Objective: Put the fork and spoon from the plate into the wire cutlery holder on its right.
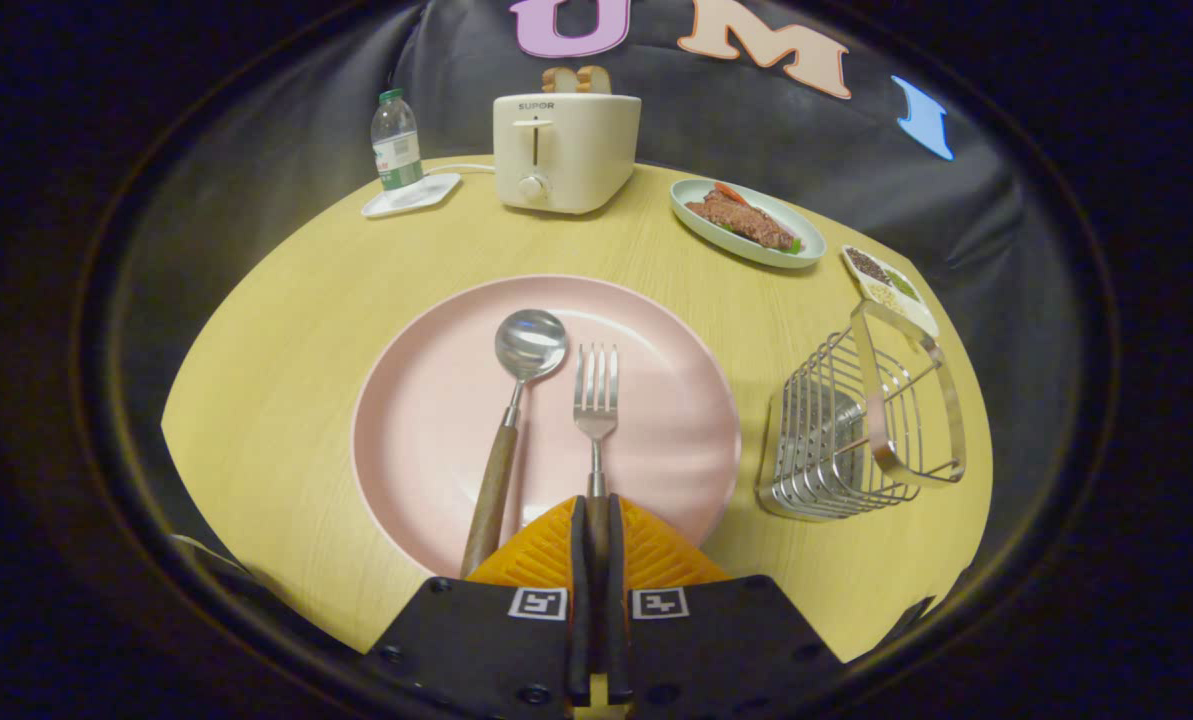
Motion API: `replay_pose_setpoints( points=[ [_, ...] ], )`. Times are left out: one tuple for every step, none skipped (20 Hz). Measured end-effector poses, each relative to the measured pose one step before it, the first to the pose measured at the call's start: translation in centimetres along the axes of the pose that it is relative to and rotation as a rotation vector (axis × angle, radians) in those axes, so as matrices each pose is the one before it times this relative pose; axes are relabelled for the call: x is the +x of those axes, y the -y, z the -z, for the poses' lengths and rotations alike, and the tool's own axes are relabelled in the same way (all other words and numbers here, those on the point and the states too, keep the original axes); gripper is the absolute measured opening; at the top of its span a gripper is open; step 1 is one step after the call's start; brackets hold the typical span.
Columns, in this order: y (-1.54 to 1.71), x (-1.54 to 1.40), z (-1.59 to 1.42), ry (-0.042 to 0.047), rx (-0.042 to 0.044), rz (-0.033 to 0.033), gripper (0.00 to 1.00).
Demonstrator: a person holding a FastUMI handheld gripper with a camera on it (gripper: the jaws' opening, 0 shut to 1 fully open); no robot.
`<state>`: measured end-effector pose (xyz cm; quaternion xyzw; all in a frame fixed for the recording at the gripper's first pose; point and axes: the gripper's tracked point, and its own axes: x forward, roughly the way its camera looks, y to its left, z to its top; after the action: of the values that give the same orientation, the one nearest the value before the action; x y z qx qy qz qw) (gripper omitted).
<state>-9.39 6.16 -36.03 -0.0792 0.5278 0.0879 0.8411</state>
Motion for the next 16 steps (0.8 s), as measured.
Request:
replay_pose_setpoints(
  points=[
    [-0.073, -0.120, -0.112, 0.00158, -0.00354, -0.00323, 0.10],
    [0.060, -0.194, 0.230, -0.01220, -0.00983, -0.00346, 0.10],
    [0.156, -0.157, -0.170, -0.00452, -0.00447, 0.00191, 0.10],
    [0.125, -0.226, 0.136, -0.01213, -0.00725, -0.00222, 0.10],
    [0.151, -0.220, -0.205, -0.00690, -0.00136, -0.00346, 0.10],
    [-0.111, -0.209, -0.173, -0.00453, 0.00025, -0.01152, 0.09],
    [0.057, -0.398, -0.006, -0.01780, -0.00612, -0.01043, 0.09],
    [0.112, -0.297, -0.076, -0.01036, -0.00796, -0.00979, 0.09],
    [0.254, -0.375, -0.280, -0.00290, -0.00957, -0.00223, 0.09],
    [0.406, -0.367, -0.243, 0.00356, -0.00972, 0.00142, 0.09],
    [0.359, -0.422, -0.322, 0.00227, -0.00920, 0.00065, 0.10],
    [0.258, -0.372, -0.198, 0.00390, -0.00574, -0.00238, 0.10],
    [0.209, -0.386, -0.201, -0.00069, -0.00235, -0.00595, 0.10],
    [0.226, -0.389, 0.049, -0.00478, -0.00215, -0.00918, 0.10],
    [0.222, -0.428, -0.134, -0.00523, -0.00391, -0.00909, 0.09],
    [0.279, -0.468, -0.139, -0.00064, -0.00945, -0.00596, 0.09]
  ],
)
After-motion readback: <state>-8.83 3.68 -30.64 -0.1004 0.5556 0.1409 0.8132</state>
